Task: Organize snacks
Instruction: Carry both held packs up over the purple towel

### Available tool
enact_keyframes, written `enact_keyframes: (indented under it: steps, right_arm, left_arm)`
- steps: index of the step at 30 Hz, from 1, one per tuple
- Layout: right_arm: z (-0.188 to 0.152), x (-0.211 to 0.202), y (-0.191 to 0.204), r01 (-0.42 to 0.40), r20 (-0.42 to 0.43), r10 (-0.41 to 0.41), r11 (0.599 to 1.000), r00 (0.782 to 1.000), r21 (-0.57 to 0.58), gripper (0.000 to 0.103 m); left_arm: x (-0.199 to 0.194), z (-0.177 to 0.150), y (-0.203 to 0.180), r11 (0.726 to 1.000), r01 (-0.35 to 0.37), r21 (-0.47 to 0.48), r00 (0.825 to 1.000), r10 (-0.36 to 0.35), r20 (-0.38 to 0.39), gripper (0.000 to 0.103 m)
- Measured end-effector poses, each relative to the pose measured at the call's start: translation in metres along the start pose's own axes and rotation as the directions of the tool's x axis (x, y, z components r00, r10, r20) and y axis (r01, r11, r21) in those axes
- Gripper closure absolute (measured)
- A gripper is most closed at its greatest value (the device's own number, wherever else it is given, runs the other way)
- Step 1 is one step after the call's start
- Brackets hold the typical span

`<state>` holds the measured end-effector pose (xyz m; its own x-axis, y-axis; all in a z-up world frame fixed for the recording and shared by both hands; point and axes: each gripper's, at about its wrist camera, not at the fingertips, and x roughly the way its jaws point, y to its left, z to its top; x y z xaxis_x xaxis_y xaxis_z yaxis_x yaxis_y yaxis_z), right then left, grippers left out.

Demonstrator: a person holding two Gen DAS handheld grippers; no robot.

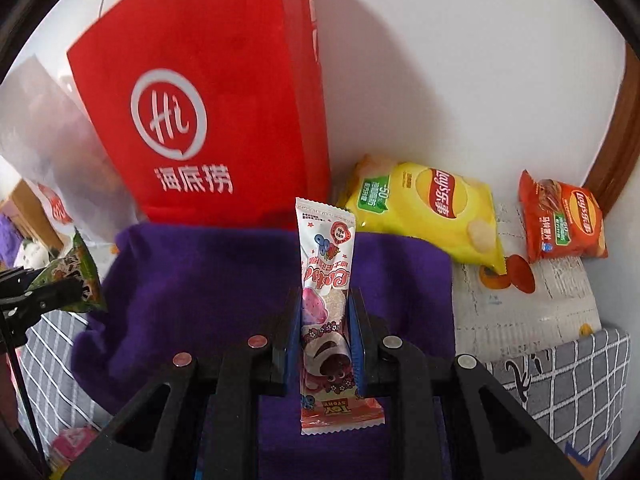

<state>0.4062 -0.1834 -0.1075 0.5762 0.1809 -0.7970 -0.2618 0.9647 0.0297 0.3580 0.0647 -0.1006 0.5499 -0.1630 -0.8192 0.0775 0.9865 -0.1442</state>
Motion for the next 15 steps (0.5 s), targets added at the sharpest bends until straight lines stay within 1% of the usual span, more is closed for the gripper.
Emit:
enact_keyframes:
  steps: [5, 9, 15]
  right_arm:
    - [-0.007, 0.015, 0.0, 0.015, -0.037, -0.016, 0.999, 0.999, -0.033, 0.081]
    - [-0.01, 0.022, -0.003, 0.023, -0.061, -0.025, 0.999, 0.998, -0.023, 0.081]
    - [-0.012, 0.028, -0.007, 0.023, -0.08, -0.025, 1.0, 0.997, -0.02, 0.081]
  left_arm:
    - [0.008, -0.002, 0.008, 1.0, 0.001, -0.013, 1.0, -0.001, -0.015, 0.068]
    - [0.018, -0.004, 0.011, 1.0, 0.008, -0.028, 0.999, -0.01, -0.044, 0.068]
    - [0.027, -0.006, 0.008, 1.0, 0.015, -0.016, 0.997, -0.016, -0.069, 0.067]
